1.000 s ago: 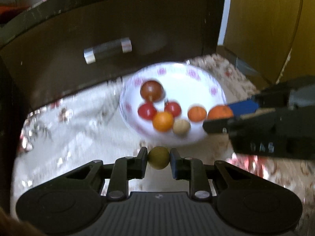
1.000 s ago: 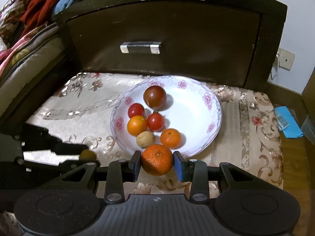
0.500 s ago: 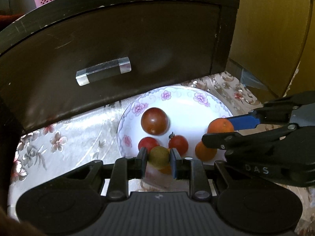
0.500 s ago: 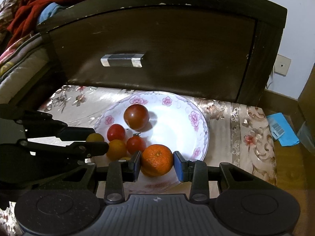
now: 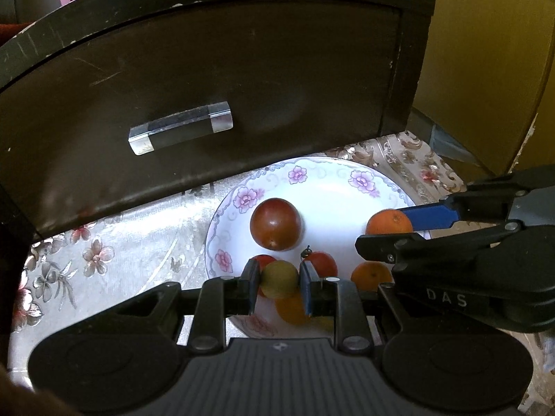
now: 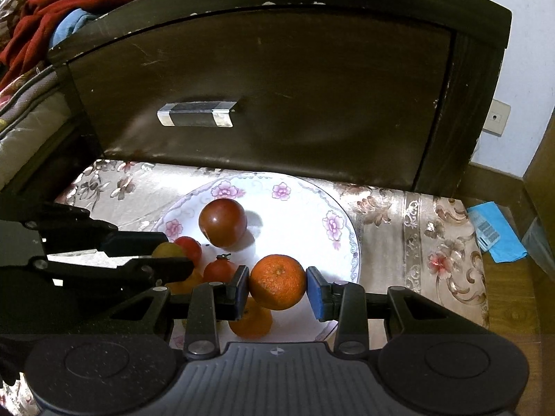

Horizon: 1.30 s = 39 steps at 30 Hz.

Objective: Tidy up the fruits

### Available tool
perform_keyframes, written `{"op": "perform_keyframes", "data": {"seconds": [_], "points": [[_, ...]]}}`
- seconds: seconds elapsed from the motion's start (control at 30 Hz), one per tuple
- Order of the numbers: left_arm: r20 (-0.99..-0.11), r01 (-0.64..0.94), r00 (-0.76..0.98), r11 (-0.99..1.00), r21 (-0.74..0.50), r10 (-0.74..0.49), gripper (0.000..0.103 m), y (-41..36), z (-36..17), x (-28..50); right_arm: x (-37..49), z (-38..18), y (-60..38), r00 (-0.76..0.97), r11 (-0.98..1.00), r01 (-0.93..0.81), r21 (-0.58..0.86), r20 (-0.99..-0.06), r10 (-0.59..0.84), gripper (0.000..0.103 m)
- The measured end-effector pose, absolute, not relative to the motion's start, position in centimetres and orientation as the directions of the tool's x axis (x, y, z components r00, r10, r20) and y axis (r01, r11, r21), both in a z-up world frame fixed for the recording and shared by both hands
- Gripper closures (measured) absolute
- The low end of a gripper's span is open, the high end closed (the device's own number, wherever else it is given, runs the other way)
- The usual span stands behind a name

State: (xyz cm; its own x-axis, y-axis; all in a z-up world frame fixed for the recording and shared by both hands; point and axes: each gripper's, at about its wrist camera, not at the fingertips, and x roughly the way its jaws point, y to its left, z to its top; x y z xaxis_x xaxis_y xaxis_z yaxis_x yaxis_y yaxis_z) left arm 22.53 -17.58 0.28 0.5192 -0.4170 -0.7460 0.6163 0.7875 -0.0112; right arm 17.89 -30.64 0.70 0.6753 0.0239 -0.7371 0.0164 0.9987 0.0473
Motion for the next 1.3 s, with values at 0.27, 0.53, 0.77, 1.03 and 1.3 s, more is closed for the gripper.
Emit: {"op": "perform_keyframes", "data": {"seconds": [0.27, 0.53, 0.77, 1.03, 1.3], "points": [[-0.743, 0.604, 0.530, 0.797, -0.009, -0.409, 0.065, -17.4, 0.8, 22.4, 17.9, 0.8, -30.9, 0.682, 0.998, 0.031, 0.054, -0.731, 0.019, 0.066], [-0.733, 0.586, 0.550, 0.810, -0.002, -0.400, 0.057, -17.0, 1.6, 21.7, 17.1, 1.3, -31.1, 0.692, 0.997, 0.043, 0.060, -0.721, 0.014, 0.062], [-0.718, 0.556, 0.591, 0.830, 0.032, -0.368, 0.046, -16.4, 2.7, 20.0, 15.2, 2.4, -31.0, 0.709, 0.996, 0.049, 0.070, -0.705, 0.014, 0.060], [-0.694, 0.483, 0.646, 0.874, 0.048, -0.319, 0.021, -14.5, 3.5, 17.9, 13.5, 3.5, -30.3, 0.721, 0.996, 0.057, 0.069, -0.693, 0.007, 0.058], [-0.685, 0.432, 0.658, 0.902, 0.004, -0.312, 0.000, -11.7, 3.8, 14.3, 10.0, 3.5, -29.5, 0.707, 0.993, 0.078, 0.092, -0.708, 0.010, 0.054]]}}
